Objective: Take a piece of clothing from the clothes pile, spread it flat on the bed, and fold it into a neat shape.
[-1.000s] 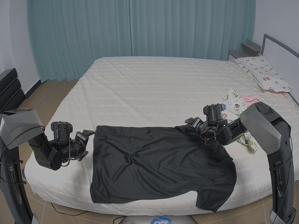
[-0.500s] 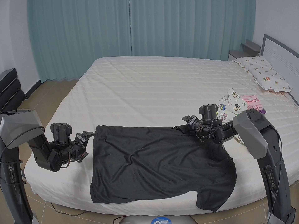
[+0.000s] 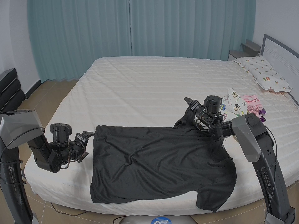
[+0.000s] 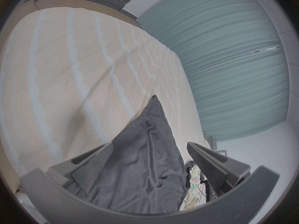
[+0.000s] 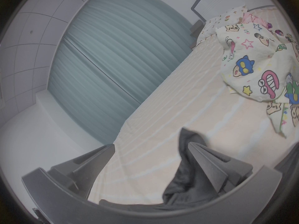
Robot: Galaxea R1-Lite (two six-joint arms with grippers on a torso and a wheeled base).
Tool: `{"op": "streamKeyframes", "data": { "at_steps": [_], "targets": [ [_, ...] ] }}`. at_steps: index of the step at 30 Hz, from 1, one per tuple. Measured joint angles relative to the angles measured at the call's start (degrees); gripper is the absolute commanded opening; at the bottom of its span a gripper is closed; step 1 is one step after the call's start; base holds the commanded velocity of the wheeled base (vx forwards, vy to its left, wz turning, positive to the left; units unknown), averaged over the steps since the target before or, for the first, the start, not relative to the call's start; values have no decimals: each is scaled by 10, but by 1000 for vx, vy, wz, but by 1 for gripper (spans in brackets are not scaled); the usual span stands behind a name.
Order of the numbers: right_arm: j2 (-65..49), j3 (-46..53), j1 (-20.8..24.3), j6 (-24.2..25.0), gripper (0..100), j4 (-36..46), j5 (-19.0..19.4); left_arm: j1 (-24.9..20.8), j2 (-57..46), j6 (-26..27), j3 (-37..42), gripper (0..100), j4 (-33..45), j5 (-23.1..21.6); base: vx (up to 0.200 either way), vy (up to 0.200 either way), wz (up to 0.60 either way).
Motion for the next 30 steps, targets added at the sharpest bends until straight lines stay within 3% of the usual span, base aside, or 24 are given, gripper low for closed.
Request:
{"op": "streamKeyframes", "data": {
  "at_steps": [7,17,23,24,30],
  "targets": [
    [3,-1,-20,-50,100,45,0,0,0,0,0,100,0,0,0,0,0],
    [9,42,-31,-202,100,38,10,0,0,0,0,100,0,0,0,0,0],
    [22,57,-26,-218,100,33,11,0,0,1,0,100,0,0,0,0,0],
    [23,57,-25,-220,0,36,11,0,0,1,0,100,0,0,0,0,0],
    [32,54,-24,-230,0,35,9,0,0,1,0,100,0,0,0,0,0]
  ]
}}
